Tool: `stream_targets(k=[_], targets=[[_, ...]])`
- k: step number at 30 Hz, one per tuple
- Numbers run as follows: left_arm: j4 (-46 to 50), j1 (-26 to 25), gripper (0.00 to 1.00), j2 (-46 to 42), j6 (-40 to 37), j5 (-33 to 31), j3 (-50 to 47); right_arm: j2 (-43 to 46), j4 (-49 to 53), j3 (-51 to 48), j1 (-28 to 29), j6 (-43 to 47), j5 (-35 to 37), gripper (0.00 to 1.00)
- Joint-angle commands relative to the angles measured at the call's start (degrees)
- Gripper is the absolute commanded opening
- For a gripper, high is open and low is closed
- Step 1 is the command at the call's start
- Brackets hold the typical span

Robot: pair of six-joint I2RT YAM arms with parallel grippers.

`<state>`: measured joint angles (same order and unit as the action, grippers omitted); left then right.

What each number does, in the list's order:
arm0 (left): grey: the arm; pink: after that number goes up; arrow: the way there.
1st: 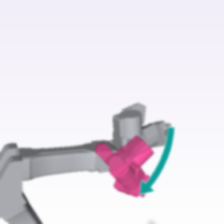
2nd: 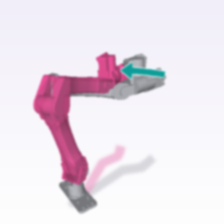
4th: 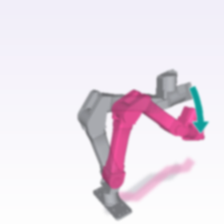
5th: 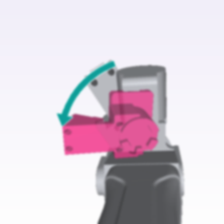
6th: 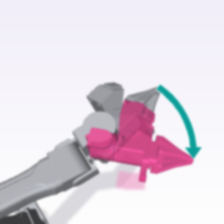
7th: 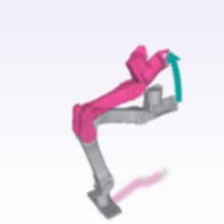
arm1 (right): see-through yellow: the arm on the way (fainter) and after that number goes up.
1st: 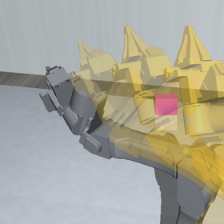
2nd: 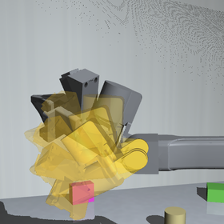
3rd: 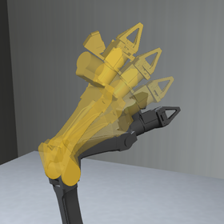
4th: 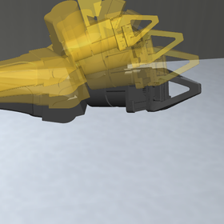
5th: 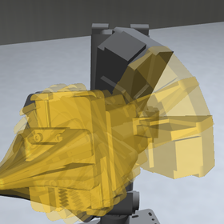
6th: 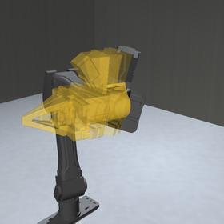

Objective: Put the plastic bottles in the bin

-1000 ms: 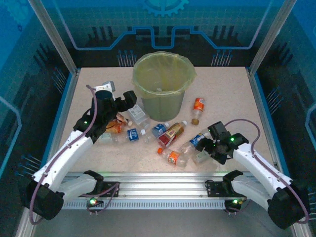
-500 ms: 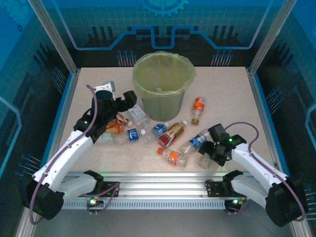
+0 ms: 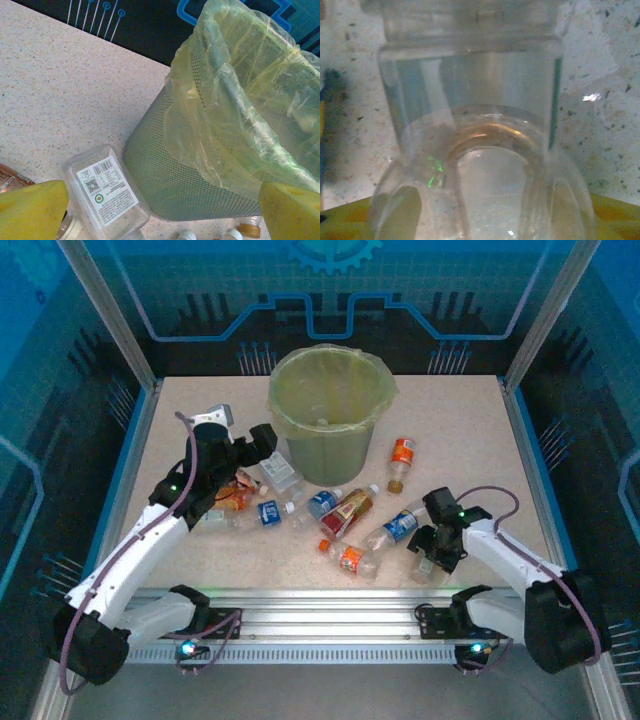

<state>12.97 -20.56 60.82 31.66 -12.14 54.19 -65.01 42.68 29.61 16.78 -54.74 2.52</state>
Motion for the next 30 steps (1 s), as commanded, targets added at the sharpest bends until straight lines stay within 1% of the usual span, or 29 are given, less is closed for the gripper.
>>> stream_targets(k=[1,6,11,16,21,26,30], targets=[[-0.5,0.4,0.99,-0.2,1.3,0.7,0.3,-1.7,-0.5,1.2,-1.4,2.1,0.4,0.62],[-0.2,0.4,0.99,-0.3,1.4,0.4,0.3,-0.7,2.0,3.9,-4.0,5.1,1.6,0.44],[-0.2,0.4,0.99,-0.5,1.3,0.0,0.1,2.2,7.3,8.5,-6.7,9.2,4.8,0.35],[0.3,0.5,0.99,-0.8,1.3,-0.9,0.0,5.0,12.1,14.8,-7.6,12.0,9.3,0.32],[0.0,0.6,0.99,-1.3,2.2,-1.6,-0.6,7.1,11.6,21.3,-7.6,14.3,10.9,0.30],[1.1,0.8,0.99,-1.9,3.6,-1.5,-0.2,5.5,10.6,31.1,-6.9,17.6,11.5,0.26],[1.2,0.8,0.99,-3.7,4.2,-2.2,-1.3,2.9,10.2,38.7,-4.3,19.8,13.7,0.26]])
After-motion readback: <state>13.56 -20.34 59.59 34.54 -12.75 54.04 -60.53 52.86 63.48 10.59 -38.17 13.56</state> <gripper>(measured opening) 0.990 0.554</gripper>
